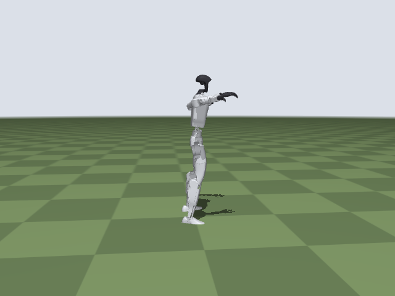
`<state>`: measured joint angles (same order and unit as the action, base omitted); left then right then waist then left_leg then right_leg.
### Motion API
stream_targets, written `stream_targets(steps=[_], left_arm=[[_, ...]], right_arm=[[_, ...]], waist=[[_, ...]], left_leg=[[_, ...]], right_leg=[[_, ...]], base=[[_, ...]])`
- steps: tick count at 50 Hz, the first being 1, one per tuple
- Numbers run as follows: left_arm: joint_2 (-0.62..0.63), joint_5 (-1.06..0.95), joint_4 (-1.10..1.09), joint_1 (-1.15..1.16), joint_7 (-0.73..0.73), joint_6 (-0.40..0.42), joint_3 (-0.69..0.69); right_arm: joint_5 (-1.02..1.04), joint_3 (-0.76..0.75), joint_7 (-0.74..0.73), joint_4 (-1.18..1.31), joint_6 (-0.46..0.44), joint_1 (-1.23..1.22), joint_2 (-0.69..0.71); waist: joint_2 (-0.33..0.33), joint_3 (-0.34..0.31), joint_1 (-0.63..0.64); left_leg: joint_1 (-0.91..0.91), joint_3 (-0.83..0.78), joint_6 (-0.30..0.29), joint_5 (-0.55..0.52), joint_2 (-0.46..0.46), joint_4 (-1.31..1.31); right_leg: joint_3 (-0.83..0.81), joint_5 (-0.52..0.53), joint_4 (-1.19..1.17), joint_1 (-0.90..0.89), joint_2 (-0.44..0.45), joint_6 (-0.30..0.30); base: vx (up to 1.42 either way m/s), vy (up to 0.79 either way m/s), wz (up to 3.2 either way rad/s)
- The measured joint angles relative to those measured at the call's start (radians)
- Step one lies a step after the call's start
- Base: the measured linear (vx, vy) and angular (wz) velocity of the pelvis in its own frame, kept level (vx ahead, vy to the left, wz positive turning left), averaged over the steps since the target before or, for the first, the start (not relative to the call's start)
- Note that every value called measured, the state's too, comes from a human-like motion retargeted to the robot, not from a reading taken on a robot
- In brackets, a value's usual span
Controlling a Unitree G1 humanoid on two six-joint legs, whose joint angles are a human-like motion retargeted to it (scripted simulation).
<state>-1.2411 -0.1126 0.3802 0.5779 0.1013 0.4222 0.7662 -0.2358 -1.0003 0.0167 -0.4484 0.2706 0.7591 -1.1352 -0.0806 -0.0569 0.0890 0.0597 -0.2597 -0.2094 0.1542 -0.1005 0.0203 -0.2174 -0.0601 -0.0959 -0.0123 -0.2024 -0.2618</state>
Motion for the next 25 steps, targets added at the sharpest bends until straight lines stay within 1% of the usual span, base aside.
stream_targets(steps=[5, 8, 10, 14, 17, 21, 25], left_arm=[[0.15, 0.002, -0.047, -0.07, 0.062, 0.02, -0.221], [0.273, 0.026, -0.127, -0.1, 0.095, 0.019, -0.38], [0.361, 0.05, -0.222, -0.134, 0.122, 0.012, -0.499], [0.542, 0.072, -0.484, -0.189, 0.167, -0.031, -0.707], [0.658, 0.065, -0.74, -0.242, 0.199, -0.074, -0.84], [0.783, 0.033, -1.091, -0.32, 0.242, -0.128, -0.978], [0.883, -0.004, -1.387, -0.419, 0.28, -0.158, -1.064]], right_arm=[[-0.038, 0.278, -0.058, 0.021, 0.037, -0.122, 0.161], [0.004, 0.473, -0.116, 0.095, 0.053, -0.183, 0.278], [0.045, 0.62, -0.168, 0.19, 0.057, -0.237, 0.359], [0.081, 0.87, -0.24, 0.447, 0.03, -0.324, 0.521], [0.084, 1.007, -0.282, 0.658, 0.002, -0.381, 0.623], [0.055, 1.127, -0.34, 0.86, -0.021, -0.425, 0.715], [0.014, 1.199, -0.374, 0.982, -0.033, -0.46, 0.762]], waist=[[-0.008, -0.001, -0.003], [-0.01, 0.0, -0.005], [-0.011, -0.001, -0.007], [-0.011, 0.0, -0.011], [-0.011, -0.002, -0.013], [-0.009, -0.002, -0.015], [-0.006, -0.007, -0.017]], left_leg=[[0.007, -0.004, 0.007, 0.007, 0.005, 0.0], [0.011, -0.008, 0.009, 0.011, 0.007, 0.001], [0.014, -0.01, 0.01, 0.014, 0.009, 0.002], [0.023, -0.016, 0.014, 0.021, 0.015, 0.004], [0.032, -0.021, 0.019, 0.025, 0.022, 0.005], [0.041, -0.029, 0.025, 0.03, 0.026, 0.007], [0.049, -0.035, 0.03, 0.032, 0.028, 0.008]], right_leg=[[0.004, -0.007, -0.006, 0.001, -0.006, 0.0], [0.007, -0.013, -0.01, 0.0, -0.008, 0.0], [0.009, -0.017, -0.014, 0.0, -0.01, 0.0], [0.016, -0.026, -0.02, 0.001, -0.016, 0.0], [0.022, -0.033, -0.026, 0.003, -0.024, 0.0], [0.031, -0.037, -0.029, 0.005, -0.026, 0.005], [0.038, -0.038, -0.031, 0.008, -0.028, 0.01]], base=[[0.0, 0.0, 0.0], [0.0, 0.0, 0.0], [0.0, 0.0, 0.0], [0.0, 0.0, 0.0], [0.0, 0.0, 0.0], [0.0, 0.0, 0.0], [0.0, 0.0, 0.0]])
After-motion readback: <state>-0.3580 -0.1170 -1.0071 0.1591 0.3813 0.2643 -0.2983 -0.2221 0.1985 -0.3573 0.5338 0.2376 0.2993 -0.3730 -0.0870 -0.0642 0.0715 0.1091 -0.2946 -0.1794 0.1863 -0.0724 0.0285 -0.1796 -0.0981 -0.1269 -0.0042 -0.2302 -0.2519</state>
